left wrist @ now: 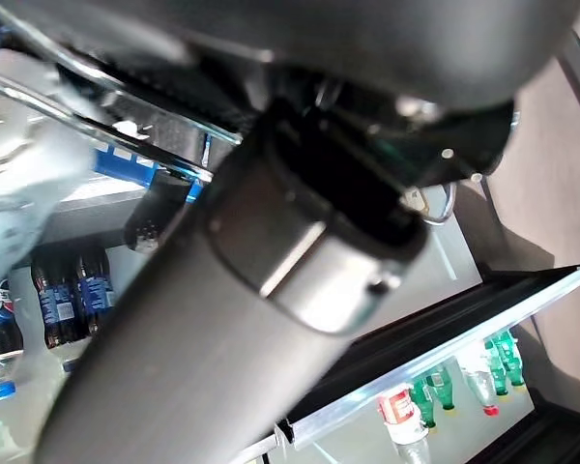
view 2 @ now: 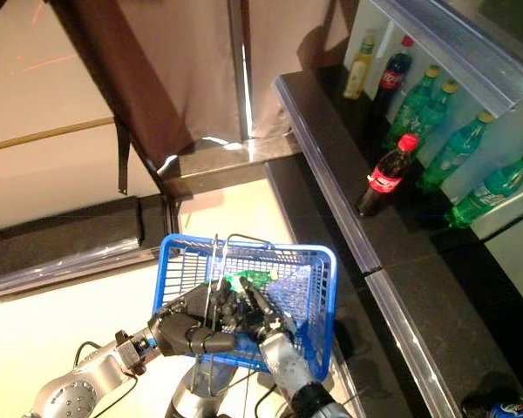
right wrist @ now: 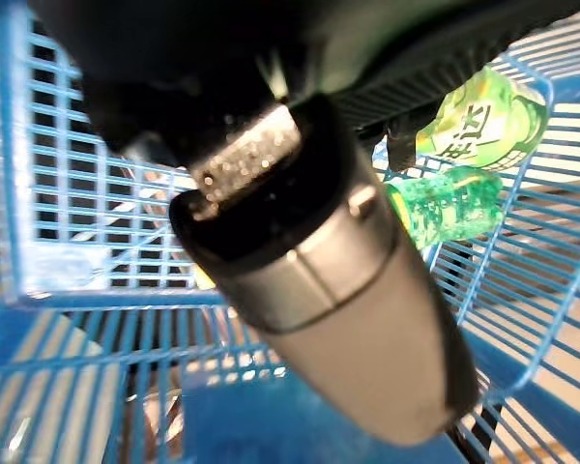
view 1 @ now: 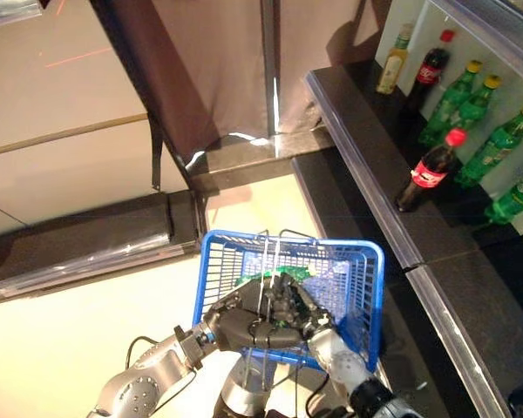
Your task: Pick up the drink and place into the basket.
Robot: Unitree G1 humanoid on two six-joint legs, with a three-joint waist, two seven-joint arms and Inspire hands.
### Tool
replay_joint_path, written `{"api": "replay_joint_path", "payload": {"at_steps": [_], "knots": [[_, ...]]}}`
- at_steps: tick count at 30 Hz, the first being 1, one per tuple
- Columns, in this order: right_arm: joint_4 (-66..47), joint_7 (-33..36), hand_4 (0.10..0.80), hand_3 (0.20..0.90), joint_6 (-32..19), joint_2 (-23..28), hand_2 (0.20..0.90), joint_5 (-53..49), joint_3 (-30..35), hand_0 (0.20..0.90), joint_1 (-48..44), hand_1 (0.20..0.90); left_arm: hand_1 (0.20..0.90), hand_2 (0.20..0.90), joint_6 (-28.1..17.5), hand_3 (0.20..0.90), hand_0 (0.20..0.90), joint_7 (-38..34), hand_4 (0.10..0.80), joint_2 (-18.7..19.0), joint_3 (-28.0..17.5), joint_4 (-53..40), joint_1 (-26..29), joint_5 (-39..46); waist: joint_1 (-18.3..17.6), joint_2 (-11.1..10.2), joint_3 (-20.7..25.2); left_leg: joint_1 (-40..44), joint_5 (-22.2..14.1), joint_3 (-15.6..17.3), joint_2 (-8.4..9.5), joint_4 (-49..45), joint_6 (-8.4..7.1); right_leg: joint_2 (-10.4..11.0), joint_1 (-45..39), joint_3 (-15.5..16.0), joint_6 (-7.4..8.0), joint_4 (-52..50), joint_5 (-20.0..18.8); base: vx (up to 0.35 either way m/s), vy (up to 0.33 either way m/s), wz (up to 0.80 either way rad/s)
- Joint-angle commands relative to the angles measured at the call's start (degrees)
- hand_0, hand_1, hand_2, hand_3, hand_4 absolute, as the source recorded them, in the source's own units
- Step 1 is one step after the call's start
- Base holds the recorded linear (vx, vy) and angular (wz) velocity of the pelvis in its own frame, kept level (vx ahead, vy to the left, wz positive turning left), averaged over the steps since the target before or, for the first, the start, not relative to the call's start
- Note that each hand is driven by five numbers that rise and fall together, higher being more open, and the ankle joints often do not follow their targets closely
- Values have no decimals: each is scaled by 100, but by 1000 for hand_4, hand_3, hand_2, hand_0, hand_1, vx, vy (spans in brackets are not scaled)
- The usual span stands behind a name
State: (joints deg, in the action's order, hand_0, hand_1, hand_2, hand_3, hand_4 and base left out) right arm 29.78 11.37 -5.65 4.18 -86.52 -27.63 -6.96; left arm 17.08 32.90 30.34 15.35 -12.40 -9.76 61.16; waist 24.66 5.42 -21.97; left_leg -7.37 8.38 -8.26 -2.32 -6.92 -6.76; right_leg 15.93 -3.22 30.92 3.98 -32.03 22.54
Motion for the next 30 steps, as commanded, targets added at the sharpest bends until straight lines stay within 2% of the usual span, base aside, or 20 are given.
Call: {"api": "replay_joint_path", "payload": {"at_steps": [1, 3, 6, 8, 10, 18, 20, 21, 23, 29, 30], "knots": [[-1093, -717, 800, 900, -61, -174, 900, 644, -126, 900, -212, 900, 300, 300, -989, 200, 300, 1075, 100, -614, -475, -1774, 175, 1118, -278, -149, 143, -65, -666, 219, 143, -790, 295, -267, -252, -70, -87, 1296, -1565, -55, -21, -14], [-1850, -949, 800, 900, 120, 123, 900, 815, -172, 900, 185, 900, 300, 300, -1280, 200, 300, 959, 100, -680, -520, -1591, 33, 897, -432, -215, 81, -82, -640, 310, 81, -772, 300, -293, -180, -145, -80, 1293, -1569, -77, -34, -3], [-2297, -1124, 800, 900, 296, 336, 900, 932, -155, 900, 440, 900, 300, 300, -1409, 200, 300, 868, 100, -752, -564, -1423, -57, 838, -546, -249, 74, -86, -621, 372, 39, -751, 303, -314, -141, -201, -80, 1307, -1574, -60, -1, -14], [-2527, -1207, 800, 900, 334, 445, 900, 996, -172, 900, 566, 900, 300, 300, -1505, 200, 300, 863, 100, -789, -570, -1326, -98, 786, -609, -243, 85, -146, -475, 413, 17, -707, 337, -325, -85, -155, -129, 1361, -1692, -90, 30, -20], [-3056, -1433, 800, 900, 479, 723, 900, 1143, -111, 900, 867, 900, 300, 300, -1776, 200, 300, 876, 100, -800, -608, -1086, -235, 729, -751, -279, 91, -149, -467, 506, -29, -697, 333, -348, -33, -249, -134, 1365, -1681, -37, 7, -14], [-3695, -1883, 800, 900, 577, 1124, 900, 1237, 177, 900, 1289, 900, 300, 300, -2196, 200, 300, 854, 100, -727, -679, -767, -440, 729, -1030, -352, 127, -97, -461, 703, -138, -678, 312, -390, 43, -440, -148, 1365, -1661, -16, 9, -12], [-3886, -2338, 800, 900, 807, 1232, 900, 1343, 306, 900, 1427, 900, 300, 300, -2208, 200, 300, 757, 100, -738, -705, -691, -531, 824, -1121, -371, 161, -56, -460, 757, -171, -664, 301, -408, 47, -515, -146, 1384, -1663, -2, 21, -18], [-3886, -2338, 800, 900, 807, 1232, 900, 1343, 306, 900, 1427, 900, 300, 300, -2208, 200, 300, 757, 100, -738, -705, -691, -531, 824, -1121, -371, 161, -56, -460, 757, -171, -664, 301, -408, 47, -515, -146, 1384, -1663, -9, 24, -15], [-4206, -3144, 800, 900, 1032, 1508, 900, 1795, 418, 900, 1701, 900, 300, 300, -2242, 200, 300, 393, 100, -787, -724, -351, -647, 1203, -1264, -440, 249, -7, -456, 847, -230, -643, 263, -433, 47, -622, -124, 1444, -1680, -6, 5, -12], [-4236, -3588, 800, 900, 1013, 1602, 900, 2036, 498, 900, 1770, 900, 300, 300, -2372, 200, 300, 96, 100, -869, -727, 108, -710, 1133, -1331, -515, 370, 91, -449, 896, -265, -570, 247, -470, 1, -701, -91, 1546, -1714, 6, -21, -13], [-4310, -3867, 800, 900, 1015, 1670, 900, 2129, 598, 900, 1874, 900, 300, 300, -2477, 200, 300, -69, 100, -905, -754, 358, -804, 1044, -1388, -563, 466, 181, -441, 935, -286, -479, 246, -497, -33, -763, -60, 1650, -1753, 3, -38, 0]]}}
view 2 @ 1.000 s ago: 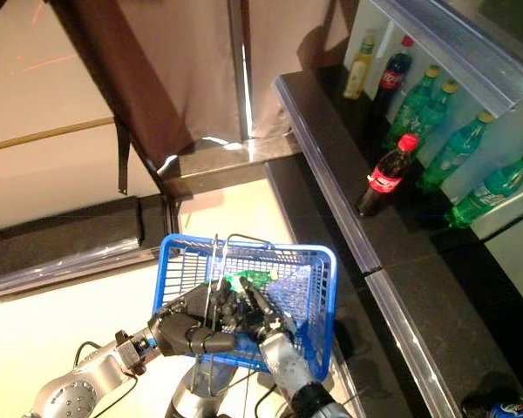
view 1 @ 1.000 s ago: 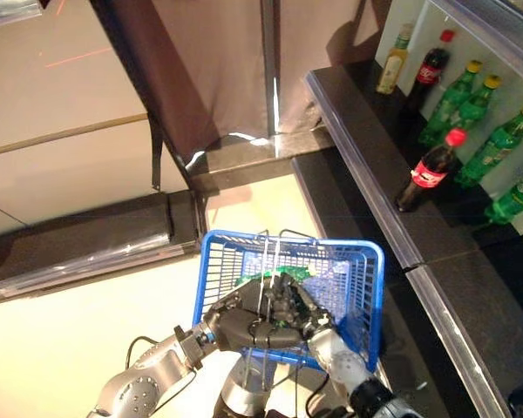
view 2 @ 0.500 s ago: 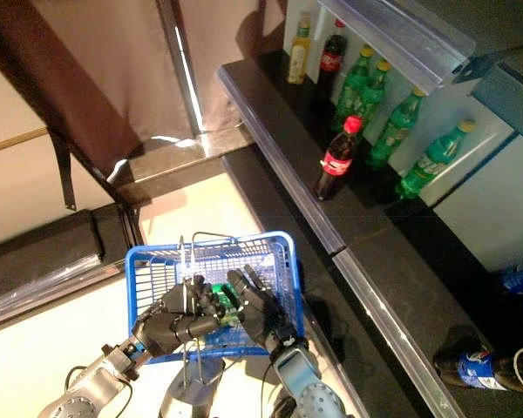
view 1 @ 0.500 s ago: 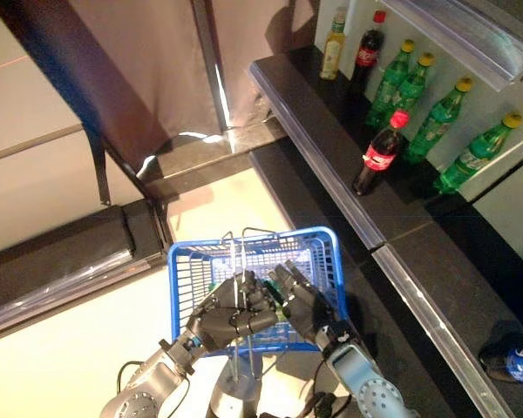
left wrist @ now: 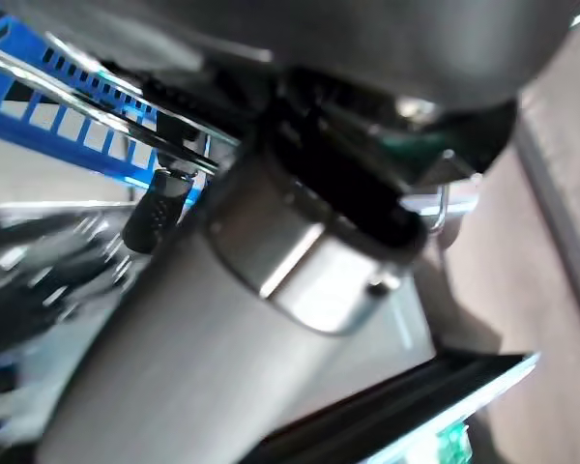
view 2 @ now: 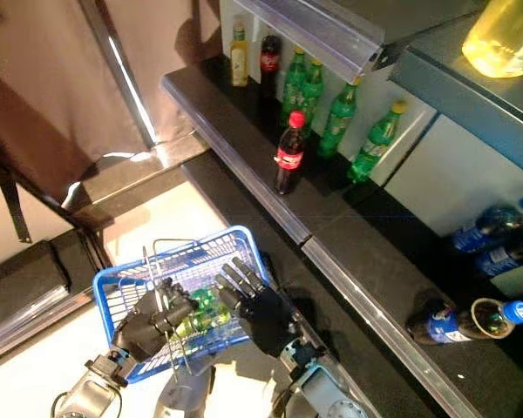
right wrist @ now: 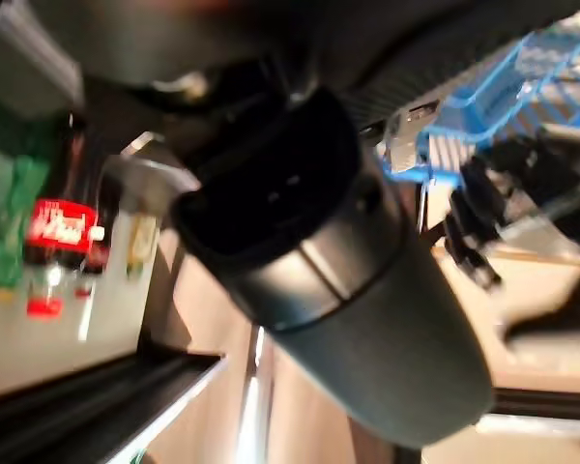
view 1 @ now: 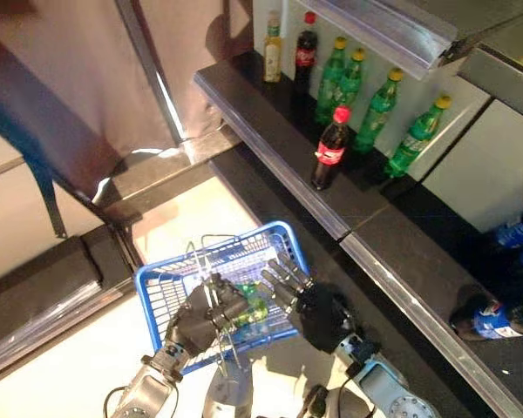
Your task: Pick up the drink and place into the basket.
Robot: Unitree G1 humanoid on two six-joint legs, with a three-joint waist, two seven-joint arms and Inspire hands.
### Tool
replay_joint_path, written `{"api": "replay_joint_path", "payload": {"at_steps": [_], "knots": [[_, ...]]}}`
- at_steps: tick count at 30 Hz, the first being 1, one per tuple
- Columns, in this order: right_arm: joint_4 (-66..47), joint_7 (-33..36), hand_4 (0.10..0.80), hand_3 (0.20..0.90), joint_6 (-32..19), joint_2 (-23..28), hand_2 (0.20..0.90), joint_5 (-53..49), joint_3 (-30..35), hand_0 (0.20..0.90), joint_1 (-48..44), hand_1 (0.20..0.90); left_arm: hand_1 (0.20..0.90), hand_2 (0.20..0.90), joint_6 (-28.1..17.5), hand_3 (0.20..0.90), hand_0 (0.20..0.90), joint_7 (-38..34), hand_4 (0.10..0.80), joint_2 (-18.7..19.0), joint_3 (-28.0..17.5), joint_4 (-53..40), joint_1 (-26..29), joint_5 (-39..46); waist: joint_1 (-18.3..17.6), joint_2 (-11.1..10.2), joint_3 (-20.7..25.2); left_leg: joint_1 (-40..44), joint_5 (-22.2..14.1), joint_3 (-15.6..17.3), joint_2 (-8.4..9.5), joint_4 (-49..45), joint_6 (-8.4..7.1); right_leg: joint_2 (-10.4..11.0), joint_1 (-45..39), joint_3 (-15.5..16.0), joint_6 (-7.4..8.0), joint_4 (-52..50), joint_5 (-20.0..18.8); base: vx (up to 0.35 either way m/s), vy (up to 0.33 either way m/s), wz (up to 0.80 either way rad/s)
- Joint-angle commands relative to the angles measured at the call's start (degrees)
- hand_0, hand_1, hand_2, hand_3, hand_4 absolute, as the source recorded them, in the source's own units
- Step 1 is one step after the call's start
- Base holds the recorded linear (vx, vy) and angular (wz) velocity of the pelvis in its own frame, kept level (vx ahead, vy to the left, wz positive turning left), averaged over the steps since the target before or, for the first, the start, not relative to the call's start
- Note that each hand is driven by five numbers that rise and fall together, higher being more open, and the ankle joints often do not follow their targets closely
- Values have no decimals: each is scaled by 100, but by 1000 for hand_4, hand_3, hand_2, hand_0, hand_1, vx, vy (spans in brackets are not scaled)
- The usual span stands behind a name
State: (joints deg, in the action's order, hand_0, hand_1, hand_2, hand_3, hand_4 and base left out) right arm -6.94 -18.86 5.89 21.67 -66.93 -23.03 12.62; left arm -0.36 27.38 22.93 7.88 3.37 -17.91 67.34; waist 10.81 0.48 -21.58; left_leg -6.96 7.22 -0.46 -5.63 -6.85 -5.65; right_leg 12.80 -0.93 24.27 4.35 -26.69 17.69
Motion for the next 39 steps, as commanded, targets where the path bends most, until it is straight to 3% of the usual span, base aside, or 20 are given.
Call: {"api": "replay_joint_path", "payload": {"at_steps": [1, 5, 8, 9, 17, 18, 22, 25, 30, 32, 33, 34, 36, 37, 39], "knots": [[-651, -1107, 800, 900, -117, -65, 900, 253, 224, 900, 39, 900, 300, 300, -865, 200, 300, 370, 100, -206, -50, -893, -40, 328, -77, -108, 544, 233, -317, 220, 9, -380, 136, -201, -276, -178, -61, 1219, -1313, -9, -45, -12], [-382, -1707, 800, 900, -133, -37, 900, 385, 500, 900, 200, 900, 300, 300, -1356, 200, 300, -172, 100, -400, -136, 126, -16, 12, -334, -226, 845, 478, -285, 463, -95, -46, 130, -244, -338, -448, 30, 1627, -1482, -44, -16, -46], [-287, -1840, 800, 900, -134, -37, 900, 363, 597, 900, 233, 900, 300, 300, -1420, 200, 300, -246, 100, -451, -171, 354, -4, 19, -389, -250, 908, 527, -277, 518, -114, 27, 128, -252, -346, -506, 48, 1701, -1517, -36, -6, -38], [-46, -2060, 800, 900, -108, -88, 900, 357, 790, 900, 325, 900, 300, 300, -1588, 200, 300, -534, 100, -605, -318, 890, 31, -36, -525, -306, 1071, 663, -266, 677, -158, 222, 123, -263, -358, -657, 100, 1909, -1618, -56, -10, -29], [648, -1816, 800, 900, -417, -196, 900, 948, 1188, 900, 466, 900, 300, 300, -1917, 200, 300, -1398, 100, -873, -625, 1992, 259, -217, -879, -416, 1367, 861, -339, 1017, -195, 441, 123, -252, -353, -984, 178, 2317, -1828, -32, 9, -44], [1259, -1386, 800, 900, -582, -282, 900, 1267, 1335, 900, 461, 900, 300, 300, -2003, 200, 300, -1741, 100, -1025, -744, 2565, 440, -299, -1067, -433, 1466, 953, -425, 1203, -191, 479, 140, -233, -346, -1140, 214, 2461, -1910, -18, 56, -38], [2298, -653, 800, 900, -918, -556, 900, 1732, 1475, 900, 450, 900, 300, 300, -2108, 200, 300, -1794, 100, -1259, -893, 3298, 624, -299, -1266, -420, 1526, 1084, -582, 1431, -133, 510, 205, -167, -335, -1291, 293, 2591, -2019, -5, 54, -65], [3343, 536, 800, 900, -1254, -899, 900, 2169, 1664, 900, 421, 900, 300, 300, -2167, 200, 300, -1910, 100, -1400, -915, 3863, 734, -476, -1451, -395, 1524, 1215, -701, 1673, -77, 580, 272, -37, -278, -1428, 434, 2700, -2204, -1, 14, -52], [4061, 1273, 800, 900, -1357, -1039, 900, 2635, 1791, 900, 256, 900, 300, 300, -2049, 200, 300, -2298, 100, -1388, -1112, 4371, 824, -560, -1533, -376, 1495, 1394, -743, 1962, -84, 668, 265, 89, -217, -1288, 592, 2795, -2437, -4, -58, -56], [4698, 1726, 800, 900, -1446, -1015, 900, 3455, 1830, 900, 60, 900, 300, 300, -2064, 200, 300, -2421, 100, -1303, -1432, 4792, 845, -607, -1507, -329, 1495, 1547, -731, 2376, -165, 795, 239, 134, -74, -821, 654, 2573, -2445, -47, -122, -63], [4698, 1726, 800, 900, -1446, -1015, 900, 3455, 1830, 900, 60, 900, 300, 300, -2064, 200, 300, -2421, 100, -1303, -1432, 4792, 845, -607, -1507, -329, 1495, 1547, -731, 2376, -165, 795, 239, 134, -74, -821, 654, 2573, -2445, -40, -174, -103], [5122, 2193, 800, 900, -1317, -957, 900, 3840, 1832, 900, -99, 900, 300, 300, -2087, 200, 300, -2526, 100, -1242, -1592, 4962, 764, -429, -1429, -278, 1499, 1718, -812, 2579, -203, 933, 198, 97, 9, -364, 708, 2192, -2250, -43, -209, -118], [5430, 2301, 800, 900, -1366, -956, 900, 3940, 1878, 900, -188, 900, 300, 300, -2174, 200, 300, -2510, 100, -1229, -1695, 5131, 759, -216, -1400, -266, 1504, 1738, -790, 2689, -240, 975, 187, 28, 21, -196, 631, 2087, -2107, -46, -286, -107], [6055, 2351, 800, 900, -1511, -971, 900, 4033, 1993, 900, -346, 900, 300, 300, -2263, 200, 300, -2438, 100, -1197, -1946, 5511, 844, 339, -1379, -287, 1523, 1698, -809, 2617, -279, 902, 176, -216, 8, -269, 443, 2231, -2025, -13, -381, -67], [6256, 2485, 800, 900, -1508, -967, 900, 4184, 1995, 900, -423, 900, 300, 300, -2312, 200, 300, -2409, 100, -1198, -2056, 5653, 893, 593, -1394, -297, 1531, 1687, -807, 2564, -334, 860, 151, -355, 9, -368, 354, 2271, -1983, 16, -464, -92]]}}
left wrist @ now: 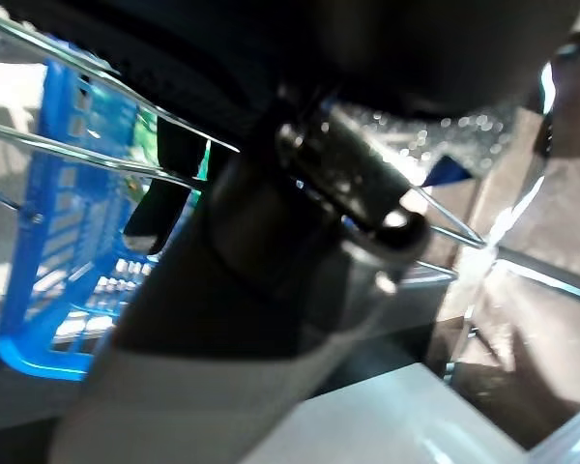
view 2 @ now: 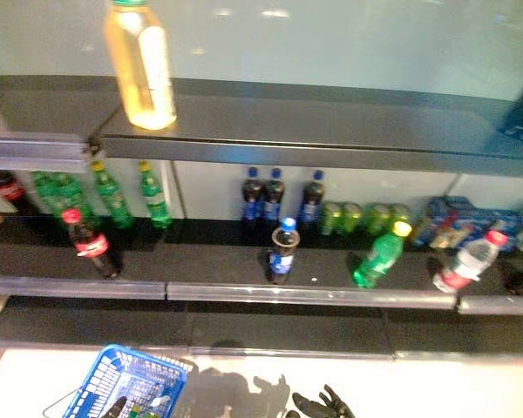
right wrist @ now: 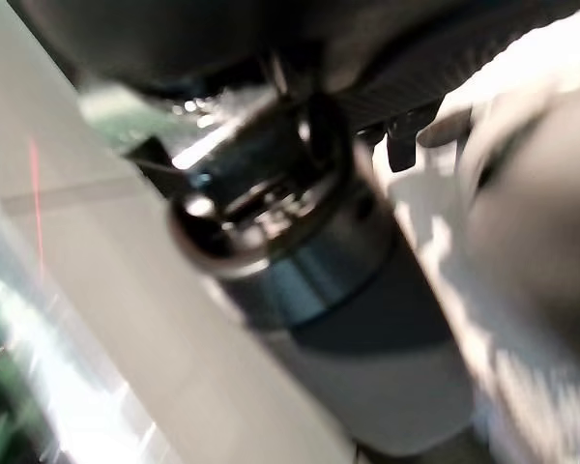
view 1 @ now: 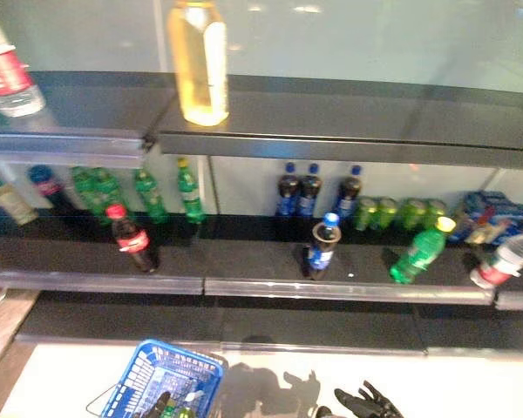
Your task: Pick up the drink and place into the basket.
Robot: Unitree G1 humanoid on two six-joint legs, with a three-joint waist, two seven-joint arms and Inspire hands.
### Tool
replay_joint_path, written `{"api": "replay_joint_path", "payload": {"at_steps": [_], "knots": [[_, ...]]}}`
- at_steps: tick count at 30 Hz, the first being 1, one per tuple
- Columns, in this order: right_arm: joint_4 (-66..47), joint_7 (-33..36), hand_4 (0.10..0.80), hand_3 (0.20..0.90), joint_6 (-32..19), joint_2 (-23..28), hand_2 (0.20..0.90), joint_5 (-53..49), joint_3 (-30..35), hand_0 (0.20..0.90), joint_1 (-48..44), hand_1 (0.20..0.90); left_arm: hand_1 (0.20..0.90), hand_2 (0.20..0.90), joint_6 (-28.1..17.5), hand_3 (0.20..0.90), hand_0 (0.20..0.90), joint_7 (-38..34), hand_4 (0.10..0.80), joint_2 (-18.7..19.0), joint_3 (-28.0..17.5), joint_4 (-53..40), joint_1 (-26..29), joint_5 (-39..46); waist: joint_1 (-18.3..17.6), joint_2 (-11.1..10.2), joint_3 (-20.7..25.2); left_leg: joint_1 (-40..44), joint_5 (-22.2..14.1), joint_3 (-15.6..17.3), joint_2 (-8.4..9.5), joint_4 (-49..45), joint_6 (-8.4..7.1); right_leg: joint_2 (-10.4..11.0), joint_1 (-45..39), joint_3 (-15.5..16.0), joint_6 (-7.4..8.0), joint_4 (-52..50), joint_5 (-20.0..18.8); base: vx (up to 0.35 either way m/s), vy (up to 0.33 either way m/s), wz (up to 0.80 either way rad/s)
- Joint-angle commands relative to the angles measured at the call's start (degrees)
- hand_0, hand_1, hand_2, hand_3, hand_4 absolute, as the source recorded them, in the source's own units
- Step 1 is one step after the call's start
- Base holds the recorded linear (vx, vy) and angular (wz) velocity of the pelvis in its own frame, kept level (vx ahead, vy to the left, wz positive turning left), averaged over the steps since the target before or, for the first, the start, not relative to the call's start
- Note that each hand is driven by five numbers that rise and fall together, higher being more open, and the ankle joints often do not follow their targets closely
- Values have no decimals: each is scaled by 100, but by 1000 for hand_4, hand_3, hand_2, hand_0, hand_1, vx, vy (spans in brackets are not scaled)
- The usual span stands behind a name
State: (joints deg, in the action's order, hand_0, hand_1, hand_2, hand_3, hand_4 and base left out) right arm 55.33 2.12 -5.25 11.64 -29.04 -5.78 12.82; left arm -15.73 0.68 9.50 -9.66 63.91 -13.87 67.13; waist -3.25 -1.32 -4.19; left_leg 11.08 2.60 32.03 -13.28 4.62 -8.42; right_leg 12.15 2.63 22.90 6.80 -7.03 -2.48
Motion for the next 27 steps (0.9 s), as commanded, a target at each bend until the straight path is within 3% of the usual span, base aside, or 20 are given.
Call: {"api": "replay_joint_path", "payload": {"at_steps": [1, 3, 5, 6, 7, 9, 10, 14, 15, 16, 17, 20, 22, 23, 25, 27], "knots": [[292, 501, 800, 900, -289, 75, 900, 300, 252, 900, -598, 900, 300, 300, -871, 200, 300, 211, 100, 112, -547, -156, 651, 1030, -6, -162, -208, -189, -274, -813, 226, -456, 291, -624, -486, -441, -113, 447, 132, 49, -577, -95], [404, 526, 800, 900, -260, 86, 900, 234, 245, 900, -691, 900, 300, 300, -963, 200, 300, 173, 100, 87, -692, 34, 754, 1167, 9, -202, -225, -305, -74, -917, -32, -766, 141, -839, -564, -529, -246, 481, 213, 45, -542, -73], [432, 500, 800, 900, -235, 103, 900, 218, 221, 900, -724, 900, 300, 300, -999, 200, 300, 145, 100, 87, -733, 103, 801, 1268, 28, -227, -236, -397, -3, -1030, -128, -1020, 119, -932, -589, -601, -331, 474, 265, 27, -226, -34], [432, 500, 800, 900, -235, 103, 900, 218, 221, 900, -724, 900, 300, 300, -999, 200, 300, 145, 100, 87, -733, 103, 801, 1268, 28, -227, -236, -397, -3, -1030, -128, -1020, 119, -932, -589, -601, -331, 474, 265, -4, -387, -27], [460, 452, 800, 900, -149, 140, 900, 180, 153, 900, -777, 900, 300, 300, -1049, 200, 300, 222, 100, 56, -833, 225, 812, 1607, 99, -310, -266, -671, 67, -1412, -71, -1533, 269, -1040, -552, -785, -508, 450, 247, -16, -299, -25], [466, 454, 800, 900, -140, 145, 900, 176, 142, 900, -786, 900, 300, 300, -1046, 200, 300, 253, 100, 51, -847, 248, 812, 1665, 106, -316, -262, -723, 48, -1490, -50, -1612, 289, -1055, -544, -826, -525, 445, 254, 41, -358, -61], [431, 380, 800, 900, 31, 304, 900, 267, -59, 900, -1005, 900, 300, 300, -1066, 200, 300, 391, 100, -53, -913, 254, 696, 2287, 441, -396, -385, -1675, -345, -2872, 1067, -2974, 747, -1164, -631, -1405, -666, 496, 229, 110, -432, -110], [175, 393, 800, 900, 42, 414, 900, 85, -162, 900, -1200, 900, 300, 300, -1047, 200, 300, 328, 100, -94, -848, 85, 598, 2512, 668, -369, -471, -2267, -468, -3242, 1860, -3424, 1003, -1203, -649, -1712, -632, 575, 96, 132, -247, -155], [90, 428, 800, 900, 109, 385, 900, 37, -271, 900, -1318, 900, 300, 300, -1104, 200, 300, 235, 100, -97, -913, 52, 571, 2701, 784, -293, -490, -2327, -350, -3526, 2094, -3041, 1005, -1382, -681, -1967, -611, 598, 112, 184, -145, -87], [81, 442, 800, 900, 118, 380, 900, -4, -289, 900, -1331, 900, 300, 300, -1103, 200, 300, 231, 100, -97, -922, 53, 569, 2722, 806, -290, -499, -2311, -341, -3540, 2111, -2983, 1007, -1396, -695, -2005, -608, 600, 118, 302, -185, -124], [55, 482, 800, 900, 171, 308, 900, -25, -383, 900, -1409, 900, 300, 300, -1159, 200, 300, 236, 100, -102, -982, 129, 554, 2957, 926, -223, -505, -2568, -5, -3719, 2212, -2536, 920, -1602, -801, -2234, -652, 625, 191, 284, -151, -113], [-6, 586, 800, 900, 196, 221, 900, 30, -495, 900, -1433, 900, 300, 300, -1155, 200, 300, 294, 100, -89, -1163, 276, 529, 3075, 1105, -162, -493, -3010, 405, -3670, 2311, -2134, 804, -1793, -961, -2411, -714, 647, 275, 275, -144, -86], [-49, 624, 800, 900, 211, 175, 900, -16, -549, 900, -1417, 900, 300, 300, -1173, 200, 300, 334, 100, -70, -1208, 376, 523, 3205, 1189, -140, -457, -3226, 533, -3371, 2362, -1973, 778, -1890, -1087, -2425, -747, 629, 354, 250, -145, -72], [-74, 686, 800, 900, 191, 125, 900, -4, -567, 900, -1392, 900, 300, 300, -1194, 200, 300, 289, 100, -62, -1298, 437, 520, 3324, 1209, -111, -401, -3278, 559, -3015, 2380, -1878, 788, -1991, -1179, -2365, -774, 591, 444, 248, -139, -44], [-82, 709, 800, 900, 175, 63, 900, 49, -597, 900, -1376, 900, 300, 300, -1235, 200, 300, 199, 100, -32, -1428, 553, 498, 3574, 1208, -162, -280, -3097, 345, -2629, 2406, -1768, 950, -2129, -1204, -2288, -749, 326, 496, 323, -144, -52], [40, 762, 800, 900, 280, -64, 900, 122, -604, 900, -1390, 900, 300, 300, -1450, 200, 300, -29, 100, 16, -1666, 723, 486, 4009, 1237, -364, -132, -2652, -6, -2709, 2640, -1526, 1216, -2239, -1311, -2331, -457, -121, 208, 365, -124, -47]]}}
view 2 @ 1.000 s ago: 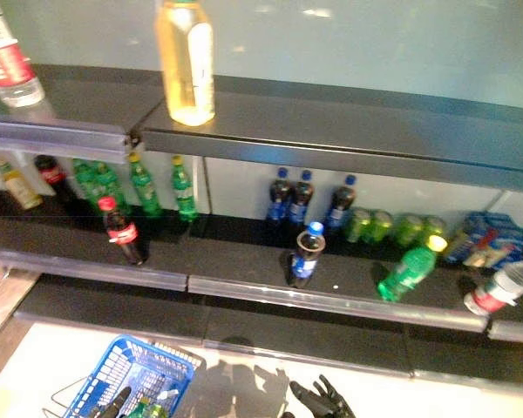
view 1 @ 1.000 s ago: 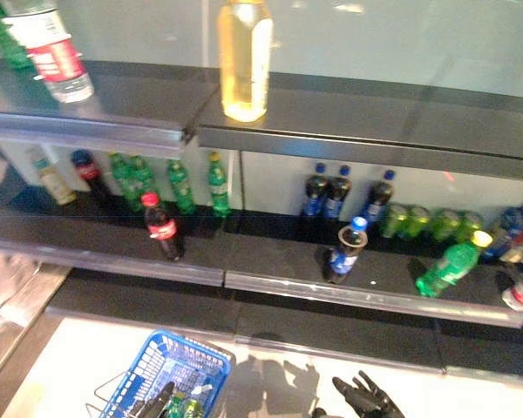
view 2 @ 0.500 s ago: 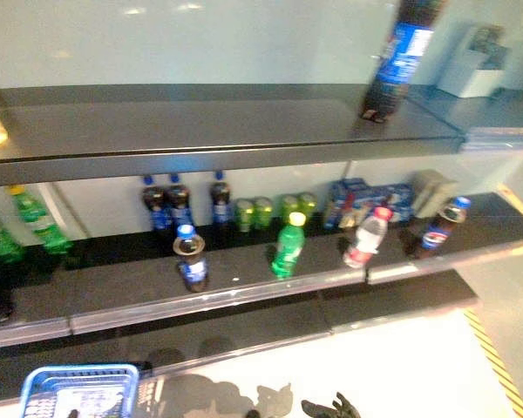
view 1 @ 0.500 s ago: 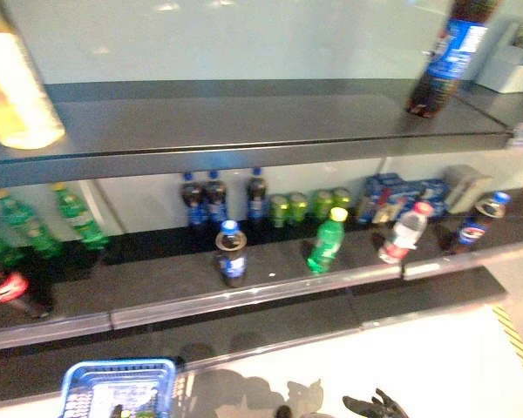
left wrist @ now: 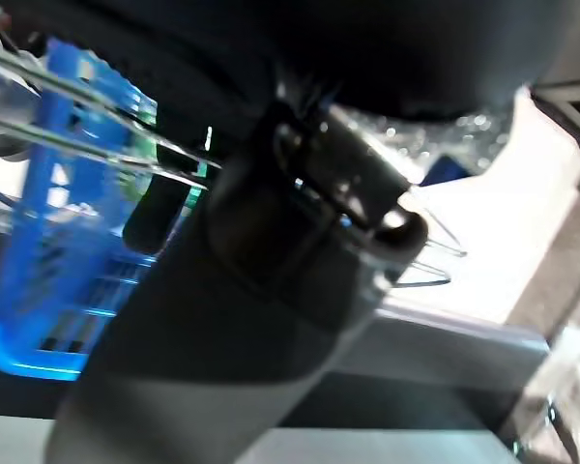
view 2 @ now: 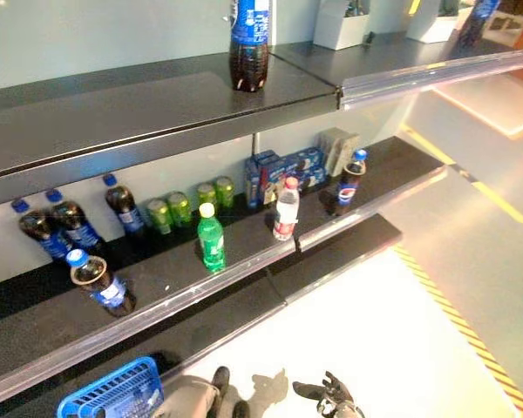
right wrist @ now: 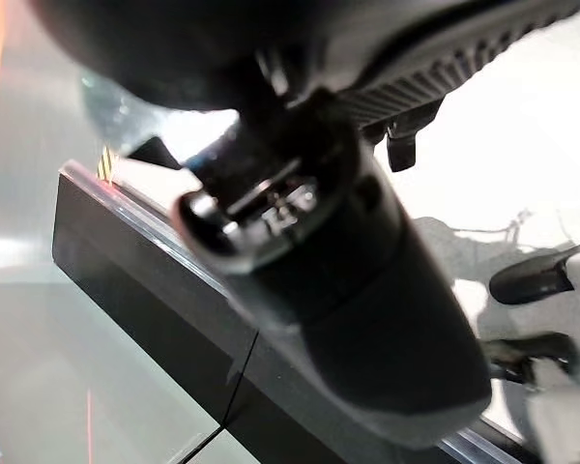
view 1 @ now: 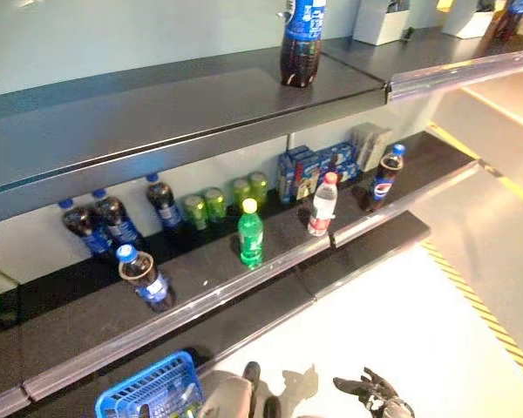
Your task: Pick up the drink and place into the basket.
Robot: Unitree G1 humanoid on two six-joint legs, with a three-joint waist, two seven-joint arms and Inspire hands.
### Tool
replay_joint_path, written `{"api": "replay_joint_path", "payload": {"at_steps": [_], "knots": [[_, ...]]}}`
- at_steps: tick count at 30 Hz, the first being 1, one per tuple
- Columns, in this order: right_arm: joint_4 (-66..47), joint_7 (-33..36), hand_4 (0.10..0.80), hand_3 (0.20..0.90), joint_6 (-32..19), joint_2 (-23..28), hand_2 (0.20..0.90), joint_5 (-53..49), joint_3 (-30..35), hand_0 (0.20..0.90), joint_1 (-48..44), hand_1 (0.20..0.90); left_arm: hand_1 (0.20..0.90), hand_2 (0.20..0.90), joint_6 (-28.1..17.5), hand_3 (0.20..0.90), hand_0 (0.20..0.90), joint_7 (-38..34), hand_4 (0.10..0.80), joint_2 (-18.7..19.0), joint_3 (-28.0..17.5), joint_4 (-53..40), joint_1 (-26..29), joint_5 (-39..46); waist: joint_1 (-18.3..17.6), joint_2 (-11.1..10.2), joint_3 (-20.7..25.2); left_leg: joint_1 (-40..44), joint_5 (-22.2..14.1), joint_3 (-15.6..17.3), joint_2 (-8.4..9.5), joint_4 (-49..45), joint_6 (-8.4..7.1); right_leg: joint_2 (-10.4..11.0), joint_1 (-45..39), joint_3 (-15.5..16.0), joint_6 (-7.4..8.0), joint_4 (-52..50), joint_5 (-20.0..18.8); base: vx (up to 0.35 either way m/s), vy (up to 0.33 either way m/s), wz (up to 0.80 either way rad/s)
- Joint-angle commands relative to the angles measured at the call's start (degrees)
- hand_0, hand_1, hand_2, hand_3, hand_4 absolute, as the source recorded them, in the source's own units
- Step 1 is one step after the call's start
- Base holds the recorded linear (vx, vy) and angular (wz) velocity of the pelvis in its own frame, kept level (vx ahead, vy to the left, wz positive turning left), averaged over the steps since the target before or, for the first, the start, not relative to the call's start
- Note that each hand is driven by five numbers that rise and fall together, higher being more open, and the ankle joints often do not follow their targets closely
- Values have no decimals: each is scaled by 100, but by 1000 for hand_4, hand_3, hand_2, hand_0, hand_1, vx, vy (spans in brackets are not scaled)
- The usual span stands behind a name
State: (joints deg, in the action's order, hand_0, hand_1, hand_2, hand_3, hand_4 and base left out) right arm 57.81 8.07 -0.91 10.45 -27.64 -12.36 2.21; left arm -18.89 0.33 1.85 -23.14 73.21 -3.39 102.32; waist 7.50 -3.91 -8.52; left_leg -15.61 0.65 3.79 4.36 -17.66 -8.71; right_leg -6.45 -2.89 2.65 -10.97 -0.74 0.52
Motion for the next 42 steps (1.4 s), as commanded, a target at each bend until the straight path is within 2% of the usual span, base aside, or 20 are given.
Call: {"api": "replay_joint_path", "payload": {"at_steps": [1, 4, 6, 8, 10, 12, 13, 15, 20, 23, 25, 27, 28, 29, 30, 31, 34, 37, 41, 42], "knots": [[-131, 154, 800, 900, -142, 29, 900, -9, 86, 900, -328, 900, 300, 300, -1214, 200, 300, -88, 100, 807, -416, -133, -584, 721, 197, -180, 359, 104, 112, 166, 881, 761, 1329, -432, -738, -262, 1453, -953, -388, 290, -124, -49], [26, 122, 800, 900, -126, -78, 900, 0, 194, 900, -306, 900, 300, 300, -1310, 200, 300, -214, 100, 925, -830, 118, -666, 839, 340, -357, 449, 571, 72, 75, 818, 1213, 1425, -462, -610, -55, 2070, -2064, -1413, 284, -169, -36], [147, 73, 800, 900, -171, -85, 900, -44, 243, 900, -320, 900, 300, 300, -1271, 200, 300, -251, 100, 1051, -999, 254, -748, 691, 346, -248, 471, 929, 87, -42, 535, 1432, 1333, -390, -89, 177, 2190, -2791, -1564, 348, -256, -8], [190, 65, 800, 900, -181, -101, 900, -3, 294, 900, -353, 900, 300, 300, -1133, 200, 300, -209, 100, 1210, -1188, 411, -696, 388, 291, -109, 456, 1218, 91, -145, 241, 1476, 1216, 615, 244, 697, 2134, -2729, -914, 260, -260, 25], [219, 14, 800, 900, -281, -84, 900, -90, 312, 900, -378, 900, 300, 300, -1079, 200, 300, -204, 100, 1287, -1162, 414, -573, 352, 267, 22, 427, 1314, 82, -273, 45, 1489, 1156, 1031, 435, 812, 2050, -2491, -703, 82, -273, 31], [265, 64, 800, 900, -501, -76, 900, -354, 371, 900, -389, 900, 300, 300, -1012, 200, 300, -251, 100, 1389, -912, 411, -298, 308, 112, 159, 314, 1431, -57, -726, -99, 1486, 1119, 1489, 698, 568, 1894, -1657, -679, 170, -563, 47], [307, 88, 800, 900, -585, -70, 900, -455, 399, 900, -409, 900, 300, 300, -949, 200, 300, -258, 100, 1439, -807, 421, -170, 235, 57, 196, 288, 1494, -181, -964, -235, 1475, 1041, 1974, 861, 291, 1926, -1191, -1000, 242, -781, 103], [316, 19, 800, 900, -559, -94, 900, -402, 437, 900, -521, 900, 300, 300, -905, 200, 300, -217, 100, 1465, -607, 315, -37, 264, -45, 253, 241, 1739, -410, -1209, -673, 1530, 826, 2303, 805, 69, 2097, -535, -1182, 206, -709, 111], [145, -165, 800, 900, -328, -98, 900, -270, 281, 900, -544, 900, 300, 300, -1027, 200, 300, 19, 100, 1319, -536, 175, -66, 461, 9, 189, 234, 1741, -431, -1121, -1343, 1262, 480, 2119, 357, 409, 2171, -431, -289, 90, -503, 44], [-126, -130, 800, 900, -155, -34, 900, -287, 19, 900, -521, 900, 300, 300, -1029, 200, 300, 68, 100, 1169, -486, 132, -148, 387, -12, -78, 174, 1489, -268, -772, -1821, 653, 417, 1635, 276, 570, 1744, -516, -6, 62, -774, 10], [-186, 39, 800, 900, -226, -19, 900, -563, 203, 900, -394, 900, 300, 300, -913, 200, 300, 98, 100, 1100, -510, 170, -180, 90, -109, -174, 60, 1024, 147, -8, -2021, 44, 423, 1344, 85, 957, 1518, -329, -25, -8, -642, 28], [-96, -57, 800, 900, -340, 62, 900, -507, 247, 900, -410, 900, 300, 300, -944, 200, 300, 29, 100, 1028, -418, 153, -242, 287, -18, -202, 0, 894, -254, 184, -1500, -275, 577, 1397, -40, 1355, 1519, -212, -116, -19, -326, 78], [-96, -57, 800, 900, -340, 62, 900, -507, 247, 900, -410, 900, 300, 300, -944, 200, 300, 29, 100, 1028, -418, 153, -242, 287, -18, -202, 0, 894, -254, 184, -1500, -275, 577, 1397, -40, 1355, 1519, -212, -116, 8, -168, 45], [-88, -114, 800, 900, -344, 131, 900, -480, 261, 900, -441, 900, 300, 300, -954, 200, 300, 15, 100, 959, -424, 138, -308, 333, 15, -150, 0, 874, -358, 283, -1136, -276, 632, 1341, -55, 1411, 1499, -163, -140, 10, -76, -14], [-85, -118, 800, 900, -344, 138, 900, -481, 261, 900, -439, 900, 300, 300, -956, 200, 300, 16, 100, 951, -421, 134, -312, 334, 17, -143, -5, 882, -372, 287, -1133, -284, 639, 1345, -66, 1408, 1506, -162, -137, 55, -296, -15], [-101, -167, 800, 900, -382, 222, 900, -448, 325, 900, -514, 900, 300, 300, -898, 200, 300, -39, 100, 960, -574, 139, -404, 244, 118, -33, -23, 587, -147, 484, -560, -400, 601, 1079, -224, 1472, 1439, -45, -80, 68, -273, -7], [-55, -180, 800, 900, -365, 206, 900, -368, 220, 900, -695, 900, 300, 300, -814, 200, 300, 230, 100, 1034, -787, 321, -533, 601, 254, 53, 23, 595, -200, -149, 77, -189, 846, 601, -180, 988, 1308, -298, 160, 74, -164, -17], [-38, -57, 800, 900, -214, 84, 900, -476, 180, 900, -729, 900, 300, 300, -753, 200, 300, 510, 100, 1177, -934, 362, -447, 590, 333, 28, 93, 855, -222, -693, 352, 543, 1030, 326, -90, 787, 1340, -819, 62, 53, -121, -86], [-47, -143, 800, 900, -406, -48, 900, -401, 119, 900, -620, 900, 300, 300, -880, 200, 300, 420, 100, 1157, -749, 108, -376, 441, 145, 188, 121, 1309, -132, -1177, 252, 1169, 1215, 110, 707, 246, 1594, -2567, -347, -6, -124, 62], [-70, 7, 800, 900, -487, -116, 900, -591, 45, 900, -534, 900, 300, 300, -930, 200, 300, 385, 100, 1145, -522, -107, -270, 361, -59, 219, 98, 1432, -182, -1520, 206, 1165, 1256, 104, 1112, -242, 1607, -3083, -273, -7, -275, 88]]}}
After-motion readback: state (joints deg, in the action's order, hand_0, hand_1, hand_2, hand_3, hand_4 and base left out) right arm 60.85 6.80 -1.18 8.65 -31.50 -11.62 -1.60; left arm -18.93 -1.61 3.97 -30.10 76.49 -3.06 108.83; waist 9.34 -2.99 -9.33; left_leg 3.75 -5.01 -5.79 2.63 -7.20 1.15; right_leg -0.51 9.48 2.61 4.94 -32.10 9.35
